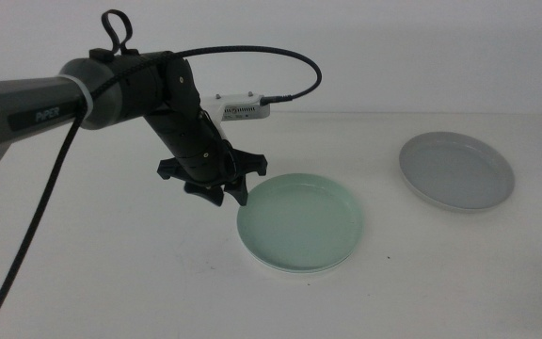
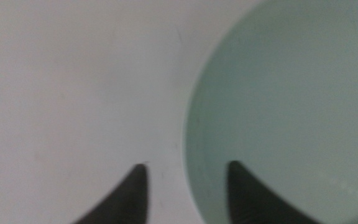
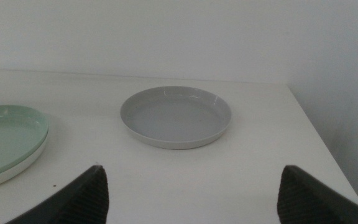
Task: Stack the three bowls on top of each other.
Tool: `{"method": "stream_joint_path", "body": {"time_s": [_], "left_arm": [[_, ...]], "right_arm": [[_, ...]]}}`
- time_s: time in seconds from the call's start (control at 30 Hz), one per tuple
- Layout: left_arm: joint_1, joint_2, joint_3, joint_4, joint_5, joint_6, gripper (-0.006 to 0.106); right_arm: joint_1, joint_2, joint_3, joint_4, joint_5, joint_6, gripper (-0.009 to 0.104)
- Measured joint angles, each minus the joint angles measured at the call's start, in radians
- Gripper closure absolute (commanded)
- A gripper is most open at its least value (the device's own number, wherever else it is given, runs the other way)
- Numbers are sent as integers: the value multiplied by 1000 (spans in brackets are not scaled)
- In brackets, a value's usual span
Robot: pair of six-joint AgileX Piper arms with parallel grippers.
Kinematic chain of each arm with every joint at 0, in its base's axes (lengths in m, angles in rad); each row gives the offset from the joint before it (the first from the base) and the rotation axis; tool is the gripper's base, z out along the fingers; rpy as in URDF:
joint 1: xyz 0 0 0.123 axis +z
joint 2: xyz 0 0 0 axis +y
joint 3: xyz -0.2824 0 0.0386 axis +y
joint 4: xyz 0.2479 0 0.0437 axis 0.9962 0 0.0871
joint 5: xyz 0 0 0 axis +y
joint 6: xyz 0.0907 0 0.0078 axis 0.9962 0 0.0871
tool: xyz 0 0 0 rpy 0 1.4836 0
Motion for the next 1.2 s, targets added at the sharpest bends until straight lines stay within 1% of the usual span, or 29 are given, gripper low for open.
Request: {"method": "stream_joint_path", "body": {"time_s": [0.17,0.2,0.33,0.5,0.67,0.8,0.97,1.2], "left_arm": [[9,-68,-2,-11,94,109,11],[9,-94,-2,-8,113,136,7],[9,-271,22,5,146,188,7],[9,-583,155,1,51,208,7],[9,-870,321,-76,10,249,7],[9,-1042,394,-134,14,263,7],[9,-1204,409,-169,49,263,7],[9,-1291,409,-175,53,263,7]], "right_arm": [[0,0,0,0,0,0,3],[0,0,0,0,0,0,3],[0,0,0,0,0,0,3],[0,0,0,0,0,0,3],[0,0,0,0,0,0,3],[0,0,0,0,0,0,3],[0,0,0,0,0,0,3],[0,0,0,0,0,0,3]]}}
